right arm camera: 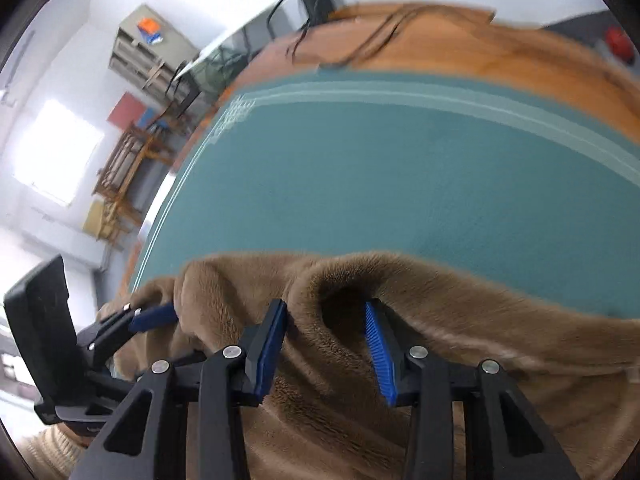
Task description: Fold clothes
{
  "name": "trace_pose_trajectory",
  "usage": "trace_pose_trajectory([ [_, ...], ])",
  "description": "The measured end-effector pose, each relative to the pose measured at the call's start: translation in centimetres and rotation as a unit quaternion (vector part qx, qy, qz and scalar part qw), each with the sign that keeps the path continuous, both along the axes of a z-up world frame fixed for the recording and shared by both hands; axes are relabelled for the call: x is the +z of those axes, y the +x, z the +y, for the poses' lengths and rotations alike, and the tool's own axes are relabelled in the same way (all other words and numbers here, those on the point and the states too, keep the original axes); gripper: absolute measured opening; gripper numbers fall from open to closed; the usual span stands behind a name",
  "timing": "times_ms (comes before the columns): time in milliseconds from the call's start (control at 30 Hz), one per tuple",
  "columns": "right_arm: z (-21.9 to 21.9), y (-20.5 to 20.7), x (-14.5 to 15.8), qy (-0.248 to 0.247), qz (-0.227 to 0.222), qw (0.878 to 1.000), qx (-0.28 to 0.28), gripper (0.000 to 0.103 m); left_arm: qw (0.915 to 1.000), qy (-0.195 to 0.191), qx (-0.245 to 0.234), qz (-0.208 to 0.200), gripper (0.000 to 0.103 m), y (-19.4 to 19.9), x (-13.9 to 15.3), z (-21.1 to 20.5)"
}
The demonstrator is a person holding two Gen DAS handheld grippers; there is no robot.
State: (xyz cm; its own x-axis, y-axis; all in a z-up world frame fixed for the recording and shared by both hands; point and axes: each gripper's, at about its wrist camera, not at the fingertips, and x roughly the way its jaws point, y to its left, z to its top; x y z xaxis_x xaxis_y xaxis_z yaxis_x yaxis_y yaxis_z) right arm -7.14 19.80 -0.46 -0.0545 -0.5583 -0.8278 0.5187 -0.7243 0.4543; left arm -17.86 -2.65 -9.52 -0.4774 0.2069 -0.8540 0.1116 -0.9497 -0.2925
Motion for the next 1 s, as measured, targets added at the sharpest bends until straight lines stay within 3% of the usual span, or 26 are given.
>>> trace_pose_trajectory([
  [33,-0.1,0.1,0.0,-0.006,0.001,1.000,0.005,0.042,1.0000,0.001,0.000,0.002,0.080,0.0,0.0,0.0],
  [100,-0.3,0.1,0.6,-0.001,0.025,1.000,0.003,0.020,1.0000,0.002,0.001,0.003,0.080,0.0,0.0,-0.1],
  [233,-0.8,-1.1,2.7,0.028,0.115,0.992,-0.042,0.008,0.9997,0.019,0.014,0.005,0.080,-0.1,0.0,-0.7],
  [333,-0.6,-2.0,3.7,0.036,0.146,0.986,-0.078,0.006,0.9995,0.024,0.020,0.008,0.080,-0.2,0.0,-1.1],
  [533,1.6,-1.7,3.6,0.008,0.127,0.988,-0.087,0.007,0.9997,0.017,0.019,0.005,0.080,-0.2,0.0,-0.9],
  [633,4.0,-0.9,4.9,0.012,0.141,0.984,-0.110,0.019,0.9993,0.019,0.032,0.002,0.080,-0.2,0.4,-1.0],
  [667,5.0,-0.5,5.3,0.013,0.145,0.982,-0.118,0.029,0.9991,0.019,0.036,0.003,0.080,-0.1,0.6,-0.9],
  [767,8.7,2.4,6.1,0.038,0.163,0.975,-0.148,0.080,0.9994,0.016,0.029,0.007,0.080,-0.5,1.4,0.0],
  [900,12.4,5.1,6.1,0.123,0.194,0.956,-0.184,0.081,0.9997,0.015,0.013,0.012,0.080,-1.9,2.2,1.4],
  [1000,14.8,4.3,5.7,0.172,0.192,0.942,-0.215,0.081,0.9997,0.015,0.007,0.017,0.080,-3.5,2.7,2.6],
])
